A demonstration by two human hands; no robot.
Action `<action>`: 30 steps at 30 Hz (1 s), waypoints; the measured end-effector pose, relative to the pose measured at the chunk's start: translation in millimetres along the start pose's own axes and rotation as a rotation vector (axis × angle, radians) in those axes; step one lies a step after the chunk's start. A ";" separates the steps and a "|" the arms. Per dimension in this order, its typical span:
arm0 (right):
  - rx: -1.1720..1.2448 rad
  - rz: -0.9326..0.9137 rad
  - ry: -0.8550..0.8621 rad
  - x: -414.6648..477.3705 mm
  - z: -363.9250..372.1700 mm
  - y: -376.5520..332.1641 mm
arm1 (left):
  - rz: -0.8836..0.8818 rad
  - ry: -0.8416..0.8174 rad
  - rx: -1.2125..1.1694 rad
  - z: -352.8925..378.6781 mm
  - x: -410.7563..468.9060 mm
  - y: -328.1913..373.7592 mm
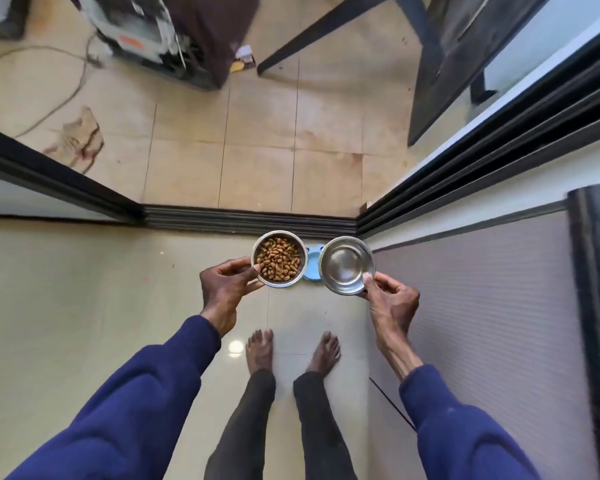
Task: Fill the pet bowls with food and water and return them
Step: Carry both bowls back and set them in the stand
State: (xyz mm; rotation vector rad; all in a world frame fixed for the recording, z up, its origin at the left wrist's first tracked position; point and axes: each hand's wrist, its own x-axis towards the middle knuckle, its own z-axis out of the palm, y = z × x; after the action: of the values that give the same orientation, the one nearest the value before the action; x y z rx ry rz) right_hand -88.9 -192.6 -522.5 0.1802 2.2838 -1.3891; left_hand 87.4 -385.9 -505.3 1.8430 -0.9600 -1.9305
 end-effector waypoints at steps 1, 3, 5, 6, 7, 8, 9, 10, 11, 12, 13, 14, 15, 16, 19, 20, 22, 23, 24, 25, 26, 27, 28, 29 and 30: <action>-0.004 0.012 0.008 12.7 10.8 18.3 | -0.010 0.013 -0.005 2.3 19.2 -16.4; -0.010 0.034 0.019 32.5 27.2 47.4 | -0.027 0.036 -0.015 6.0 47.4 -41.3; -0.019 0.038 0.019 49.8 40.1 71.6 | -0.048 0.059 -0.041 10.2 71.8 -61.8; -0.025 0.036 0.012 58.1 46.5 83.4 | -0.068 0.073 -0.052 12.1 84.7 -73.1; -0.030 0.032 0.004 67.3 54.4 99.2 | -0.088 0.088 -0.067 14.1 100.1 -88.1; -0.026 0.026 -0.010 75.3 60.6 109.7 | -0.103 0.104 -0.074 16.3 113.0 -98.5; -0.026 0.025 -0.019 85.3 68.3 126.0 | -0.123 0.117 -0.089 18.2 129.6 -115.0; -0.011 0.031 -0.026 88.4 70.1 127.2 | -0.136 0.123 -0.095 19.2 133.7 -118.3; -0.007 0.041 -0.028 100.2 78.5 144.7 | -0.147 0.126 -0.112 22.0 149.6 -134.4; 0.001 0.051 -0.034 107.9 83.3 154.6 | -0.153 0.132 -0.113 24.5 158.5 -143.5; -0.001 0.063 -0.037 117.6 90.0 168.6 | -0.163 0.140 -0.121 28.3 170.6 -155.7; 0.009 0.082 -0.043 126.8 95.6 181.5 | -0.175 0.151 -0.127 30.7 181.7 -165.9; 0.011 0.100 -0.044 135.1 101.5 193.8 | -0.190 0.163 -0.134 33.0 191.9 -175.4; 0.020 0.119 -0.043 143.0 106.9 206.5 | -0.198 0.174 -0.142 34.6 202.2 -185.1; 0.002 0.160 -0.019 174.1 125.0 252.2 | -0.223 0.194 -0.161 45.9 242.7 -221.9; 0.000 0.171 -0.014 182.9 129.9 264.9 | -0.229 0.205 -0.159 48.5 253.9 -231.6; -0.011 0.204 -0.015 199.4 138.7 290.2 | -0.237 0.228 -0.151 53.8 275.4 -251.3; -0.022 0.220 -0.016 207.0 142.8 300.0 | -0.237 0.238 -0.144 57.0 285.7 -259.3; -0.029 0.230 -0.017 215.7 147.0 313.5 | -0.235 0.248 -0.139 60.0 297.4 -269.6; -0.040 0.241 -0.015 222.8 150.8 322.0 | -0.233 0.255 -0.135 62.2 307.1 -276.1; -0.043 0.248 -0.010 230.0 153.9 330.9 | -0.232 0.261 -0.137 64.6 316.1 -282.6; -0.052 0.256 -0.005 235.8 156.9 337.3 | -0.231 0.265 -0.135 66.7 324.1 -288.8; -0.052 0.258 -0.002 240.7 160.1 341.7 | -0.228 0.273 -0.133 68.3 330.6 -292.9; -0.058 0.267 -0.006 244.9 163.7 347.3 | -0.226 0.281 -0.125 70.1 337.0 -299.3; -0.057 0.271 -0.011 248.9 166.8 350.7 | -0.224 0.286 -0.121 71.8 341.6 -303.5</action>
State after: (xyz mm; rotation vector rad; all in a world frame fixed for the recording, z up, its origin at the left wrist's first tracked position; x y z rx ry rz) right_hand -137.9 -198.9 -981.1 0.4447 2.1911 -1.1819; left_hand 42.4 -362.7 -965.0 2.1542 -0.5569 -1.7316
